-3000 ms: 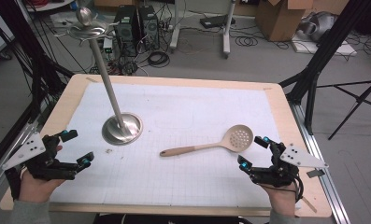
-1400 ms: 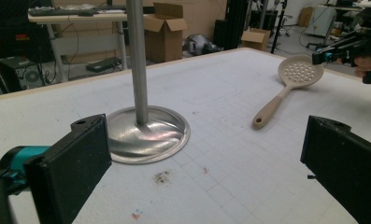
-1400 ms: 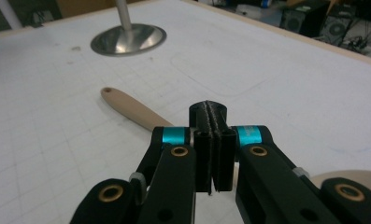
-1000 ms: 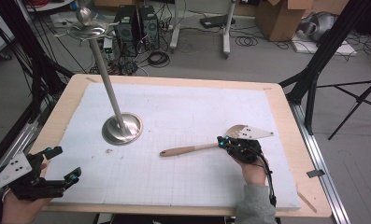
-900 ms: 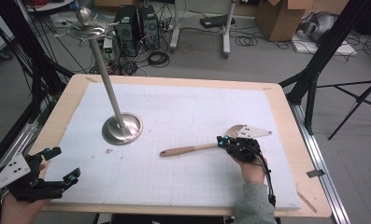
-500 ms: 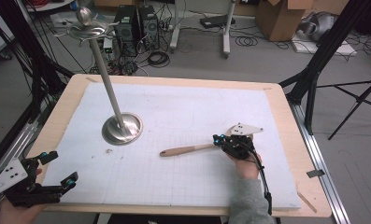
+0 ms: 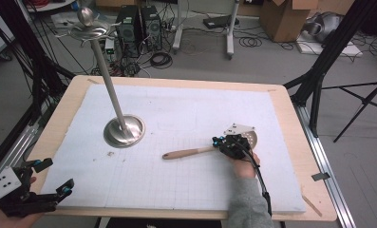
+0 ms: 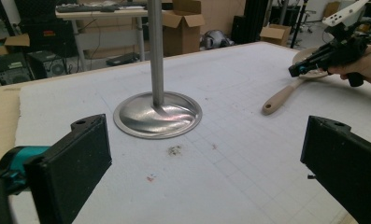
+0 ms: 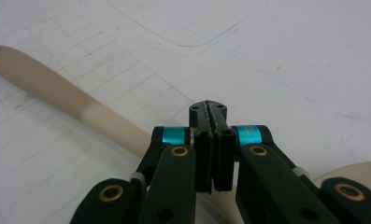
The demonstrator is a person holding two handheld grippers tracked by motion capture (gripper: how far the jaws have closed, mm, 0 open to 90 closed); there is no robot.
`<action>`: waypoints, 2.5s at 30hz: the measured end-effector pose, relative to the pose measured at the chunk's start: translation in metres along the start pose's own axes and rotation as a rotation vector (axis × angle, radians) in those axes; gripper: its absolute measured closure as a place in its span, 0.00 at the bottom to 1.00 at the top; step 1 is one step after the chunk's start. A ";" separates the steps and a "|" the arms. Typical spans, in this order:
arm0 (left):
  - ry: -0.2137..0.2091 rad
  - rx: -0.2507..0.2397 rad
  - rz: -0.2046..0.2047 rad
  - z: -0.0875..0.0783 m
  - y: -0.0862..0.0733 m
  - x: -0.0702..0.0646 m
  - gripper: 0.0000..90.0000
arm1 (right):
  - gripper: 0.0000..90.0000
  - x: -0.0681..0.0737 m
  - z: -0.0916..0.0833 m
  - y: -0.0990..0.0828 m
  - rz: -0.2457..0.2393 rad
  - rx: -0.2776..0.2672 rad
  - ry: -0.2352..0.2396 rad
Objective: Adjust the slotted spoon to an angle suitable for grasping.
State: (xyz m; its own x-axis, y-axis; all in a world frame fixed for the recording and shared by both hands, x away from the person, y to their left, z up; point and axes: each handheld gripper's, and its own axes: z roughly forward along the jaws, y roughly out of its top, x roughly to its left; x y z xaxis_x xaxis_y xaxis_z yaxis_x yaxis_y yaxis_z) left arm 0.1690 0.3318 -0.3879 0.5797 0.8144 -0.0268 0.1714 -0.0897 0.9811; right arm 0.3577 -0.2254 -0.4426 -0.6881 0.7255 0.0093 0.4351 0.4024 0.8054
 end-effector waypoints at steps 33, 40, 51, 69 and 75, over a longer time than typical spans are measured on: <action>-0.064 0.025 0.003 0.024 0.001 0.000 0.02 | 1.00 0.003 -0.013 -0.016 0.069 0.071 -0.098; -0.098 0.027 0.009 0.036 0.004 0.000 0.02 | 1.00 0.002 -0.024 -0.024 0.099 0.067 -0.087; -0.146 0.026 0.019 0.054 0.008 -0.002 0.02 | 1.00 0.005 -0.040 -0.035 0.102 0.084 -0.097; -0.206 0.031 0.024 0.077 0.012 -0.005 0.02 | 1.00 0.001 -0.064 -0.052 0.130 0.083 -0.114; -0.209 0.029 0.021 0.079 0.012 -0.004 0.02 | 1.00 0.008 -0.069 -0.043 0.098 0.055 -0.064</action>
State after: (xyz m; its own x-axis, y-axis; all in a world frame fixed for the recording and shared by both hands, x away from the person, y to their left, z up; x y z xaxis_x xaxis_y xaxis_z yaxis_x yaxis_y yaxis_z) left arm 0.2316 0.2827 -0.3910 0.7354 0.6758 -0.0489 0.1790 -0.1242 0.9760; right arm 0.2931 -0.2752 -0.4359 -0.6030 0.7964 0.0467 0.5309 0.3569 0.7686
